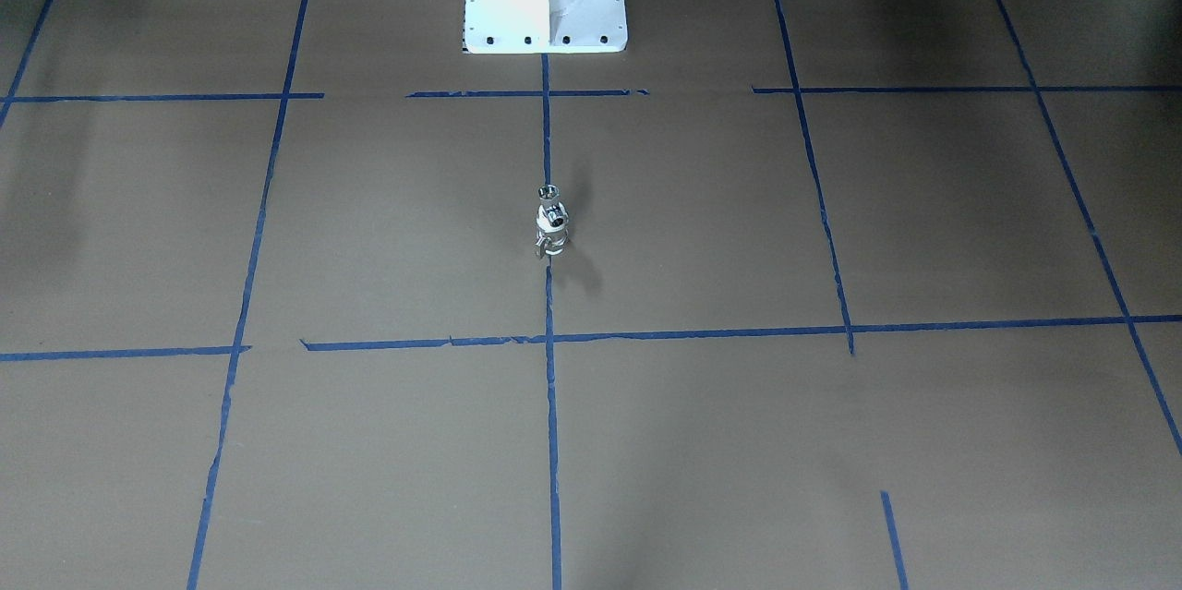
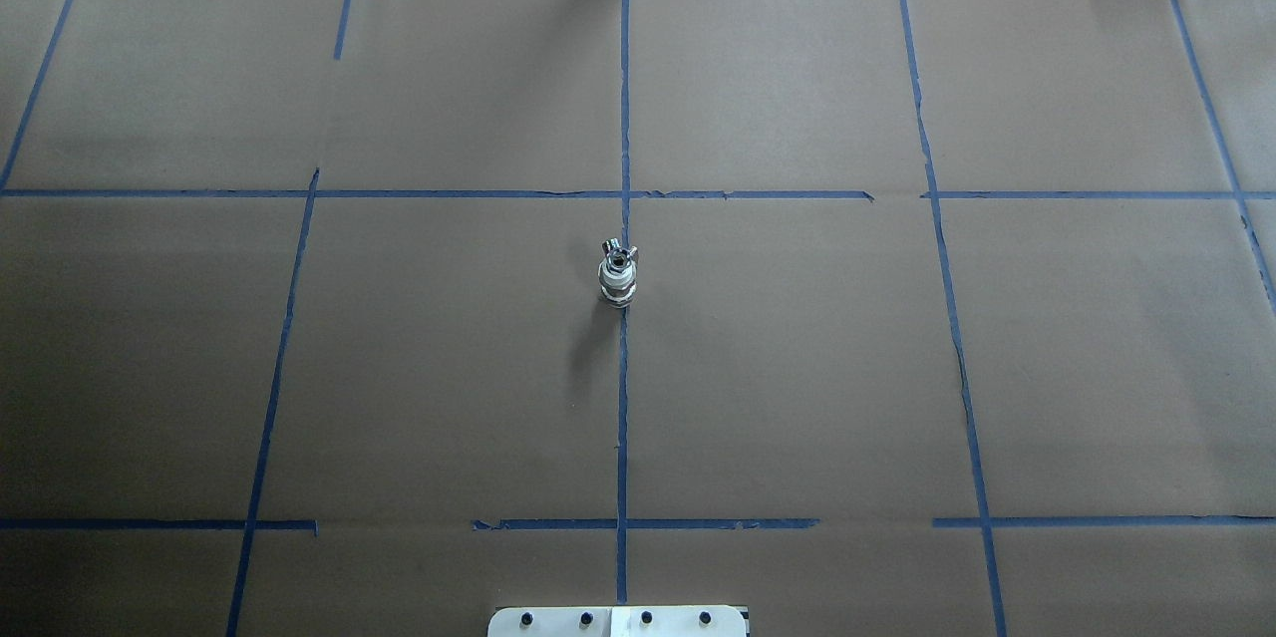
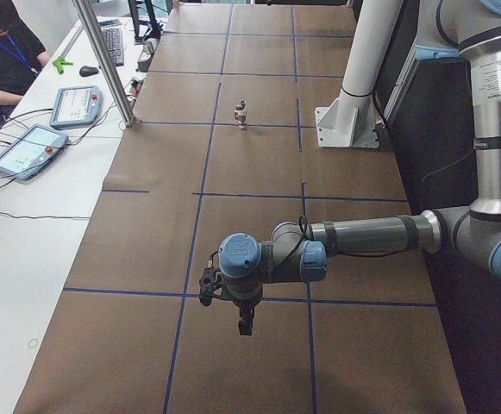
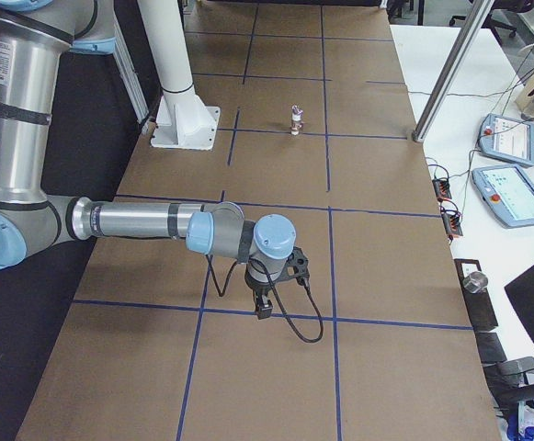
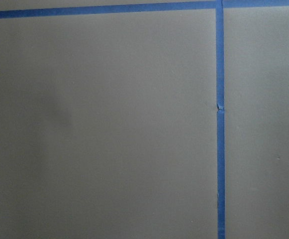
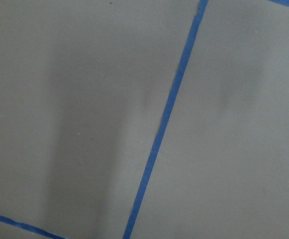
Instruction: Assemble PPR valve and pipe with both arms
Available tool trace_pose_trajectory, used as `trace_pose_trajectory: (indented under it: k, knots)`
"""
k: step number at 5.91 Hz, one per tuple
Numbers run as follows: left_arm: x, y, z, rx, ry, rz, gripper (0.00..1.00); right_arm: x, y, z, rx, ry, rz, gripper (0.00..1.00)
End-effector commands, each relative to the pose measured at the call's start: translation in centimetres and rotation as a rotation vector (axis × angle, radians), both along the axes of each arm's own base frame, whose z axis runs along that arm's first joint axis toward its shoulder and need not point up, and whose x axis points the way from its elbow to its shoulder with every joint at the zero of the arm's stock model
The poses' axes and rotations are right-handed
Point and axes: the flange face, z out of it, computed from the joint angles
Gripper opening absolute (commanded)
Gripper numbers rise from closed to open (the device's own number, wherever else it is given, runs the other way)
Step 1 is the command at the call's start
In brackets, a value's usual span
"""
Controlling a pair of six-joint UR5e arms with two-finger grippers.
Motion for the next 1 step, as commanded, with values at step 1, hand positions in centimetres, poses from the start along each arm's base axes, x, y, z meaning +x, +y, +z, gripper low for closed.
trace_pose_trajectory:
  k: [1]
  knots:
    - [0.08, -0.04, -0.03, 0.001, 0.000, 0.002, 1.00, -0.04, 0.01, 0.22, -0.004, -0.001, -0.001, 1.00]
